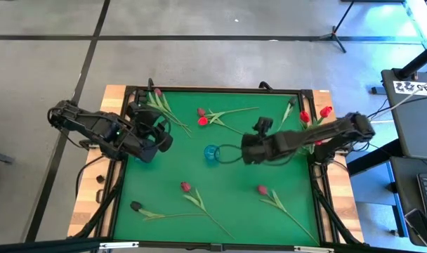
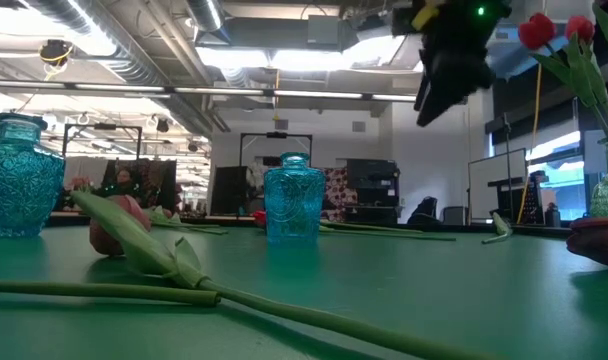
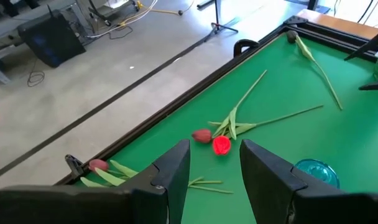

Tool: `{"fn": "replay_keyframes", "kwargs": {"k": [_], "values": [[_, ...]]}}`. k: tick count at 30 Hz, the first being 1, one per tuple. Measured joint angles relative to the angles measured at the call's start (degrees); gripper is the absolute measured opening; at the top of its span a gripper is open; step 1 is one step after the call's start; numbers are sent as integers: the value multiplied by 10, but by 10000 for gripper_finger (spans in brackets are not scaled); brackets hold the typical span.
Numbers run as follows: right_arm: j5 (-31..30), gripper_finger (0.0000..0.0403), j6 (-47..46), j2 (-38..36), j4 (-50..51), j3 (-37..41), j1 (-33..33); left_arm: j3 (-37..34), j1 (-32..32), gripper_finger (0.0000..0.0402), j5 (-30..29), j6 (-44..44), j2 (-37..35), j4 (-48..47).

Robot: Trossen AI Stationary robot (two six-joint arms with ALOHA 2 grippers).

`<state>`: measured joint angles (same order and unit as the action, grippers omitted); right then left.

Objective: Sort flowers into vase by color
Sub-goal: Put the pink flower into the green flower vase

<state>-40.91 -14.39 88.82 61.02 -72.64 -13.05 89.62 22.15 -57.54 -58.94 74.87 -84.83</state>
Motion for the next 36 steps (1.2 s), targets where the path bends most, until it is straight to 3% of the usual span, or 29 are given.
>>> {"fn": "replay_keyframes", "kwargs": {"k": [4, 8, 11, 17, 23, 29, 36], "values": [[62, 264, 64, -73, -25, 0, 37, 0, 0, 137, 0, -13, 0, 0], [179, 264, 146, -135, -70, 0, 144, 0, -6, 137, -3, -27, 0, 0], [312, 264, 200, -164, -118, 0, 249, 0, -14, 137, -4, -40, 0, 0], [705, 264, 192, -171, -195, 0, 505, 0, -31, 137, 0, -70, 0, 2], [903, 264, 192, -136, -206, -1, 702, 0, -41, 137, -1, -113, 0, 4], [1013, 264, 202, -72, -206, -1, 804, 0, -59, 137, -14, -129, 0, 4], [1020, 264, 202, 5, -199, -1, 854, 0, -103, 137, -18, -69, 0, -1]]}}
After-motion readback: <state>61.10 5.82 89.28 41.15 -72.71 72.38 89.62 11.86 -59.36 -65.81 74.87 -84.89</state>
